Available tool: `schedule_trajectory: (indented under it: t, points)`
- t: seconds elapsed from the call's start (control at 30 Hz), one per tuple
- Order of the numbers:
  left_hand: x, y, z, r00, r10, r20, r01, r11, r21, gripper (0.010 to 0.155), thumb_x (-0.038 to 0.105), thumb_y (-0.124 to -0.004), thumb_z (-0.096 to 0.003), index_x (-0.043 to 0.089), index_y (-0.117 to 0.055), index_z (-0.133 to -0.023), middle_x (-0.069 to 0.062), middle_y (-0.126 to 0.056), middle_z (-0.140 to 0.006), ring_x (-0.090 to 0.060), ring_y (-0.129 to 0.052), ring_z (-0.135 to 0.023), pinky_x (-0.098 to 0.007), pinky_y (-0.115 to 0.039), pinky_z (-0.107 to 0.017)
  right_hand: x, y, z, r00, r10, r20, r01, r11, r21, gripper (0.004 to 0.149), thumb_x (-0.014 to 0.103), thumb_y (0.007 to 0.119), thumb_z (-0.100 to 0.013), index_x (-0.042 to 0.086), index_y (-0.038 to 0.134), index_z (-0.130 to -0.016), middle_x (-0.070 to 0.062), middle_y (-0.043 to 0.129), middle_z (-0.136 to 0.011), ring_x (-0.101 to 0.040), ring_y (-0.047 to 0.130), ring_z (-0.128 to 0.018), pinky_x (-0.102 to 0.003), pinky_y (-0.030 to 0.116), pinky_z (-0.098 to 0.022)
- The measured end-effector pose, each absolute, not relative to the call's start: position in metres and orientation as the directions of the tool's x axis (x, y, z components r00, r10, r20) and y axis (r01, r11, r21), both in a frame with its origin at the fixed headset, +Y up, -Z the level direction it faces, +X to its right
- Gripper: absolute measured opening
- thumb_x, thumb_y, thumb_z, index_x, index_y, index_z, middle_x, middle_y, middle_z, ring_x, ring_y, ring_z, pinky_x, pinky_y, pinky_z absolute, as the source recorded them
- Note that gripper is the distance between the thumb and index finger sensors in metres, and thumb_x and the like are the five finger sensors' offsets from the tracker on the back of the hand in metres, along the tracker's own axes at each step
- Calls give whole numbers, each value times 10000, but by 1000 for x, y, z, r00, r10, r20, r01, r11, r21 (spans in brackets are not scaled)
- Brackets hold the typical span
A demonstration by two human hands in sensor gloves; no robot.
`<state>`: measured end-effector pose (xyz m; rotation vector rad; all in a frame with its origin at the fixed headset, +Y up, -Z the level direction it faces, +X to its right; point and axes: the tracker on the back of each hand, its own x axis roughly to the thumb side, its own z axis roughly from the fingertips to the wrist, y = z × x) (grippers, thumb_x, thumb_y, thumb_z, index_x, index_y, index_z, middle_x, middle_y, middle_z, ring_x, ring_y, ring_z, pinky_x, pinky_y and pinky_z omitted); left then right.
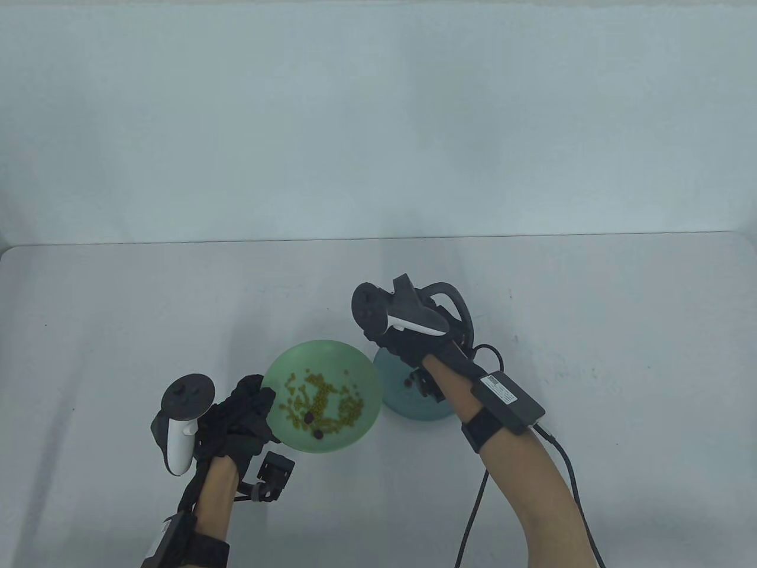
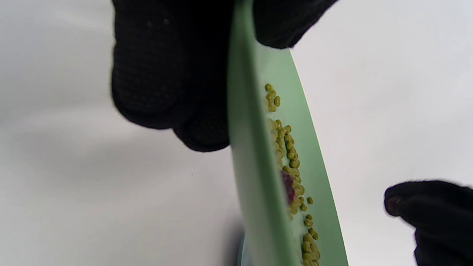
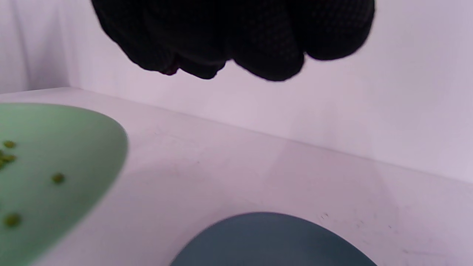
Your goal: Pick cranberries with hand pinch into plate
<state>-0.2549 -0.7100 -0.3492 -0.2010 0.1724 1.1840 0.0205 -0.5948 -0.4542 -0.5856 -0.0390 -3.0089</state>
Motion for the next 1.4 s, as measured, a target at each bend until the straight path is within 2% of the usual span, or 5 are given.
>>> schedule_trajectory:
  t: [0.47, 0.73, 1.13, 1.4]
  points:
    - [-258, -709, -349, 362, 900, -241, -931, 360, -54, 519, 218, -669, -590, 1, -541, -1044, -180, -843, -828, -249, -1088, -502, -319, -966, -370, 55, -674, -482, -970, -73, 232, 114, -979, 167, 482, 473, 784, -512, 175, 835, -888, 131, 904, -432, -64, 951, -373, -343, 868, -385]
    - [-259, -708, -349, 362, 901, -241, -932, 360, -53, 517, 218, -669, -590, 0, -544, -1042, -181, -844, -827, -251, -1088, -501, -319, -966, -371, 67, -705, -489, -983, -89, 164, 124, -967, 222, 474, 471, 783, -513, 178, 840, -883, 130, 905, -431, -66, 952, -372, -344, 868, -383]
    - [-260, -707, -349, 360, 902, -239, -932, 359, -51, 518, 219, -669, -590, -1, -545, -1043, -182, -843, -827, -251, -1088, -501, -319, -966, -370, 74, -720, -491, -985, -112, 131, 143, -956, 258, 461, 472, 779, -516, 190, 852, -873, 131, 907, -434, -65, 955, -374, -344, 869, -382]
    - [-261, -707, -349, 359, 903, -238, -933, 357, -50, 519, 219, -669, -590, 1, -541, -1043, -182, -844, -826, -251, -1089, -500, -319, -966, -370, 77, -700, -487, -984, -121, 133, 147, -965, 216, 485, 482, 774, -515, 185, 839, -893, 131, 909, -441, -66, 955, -377, -343, 869, -383]
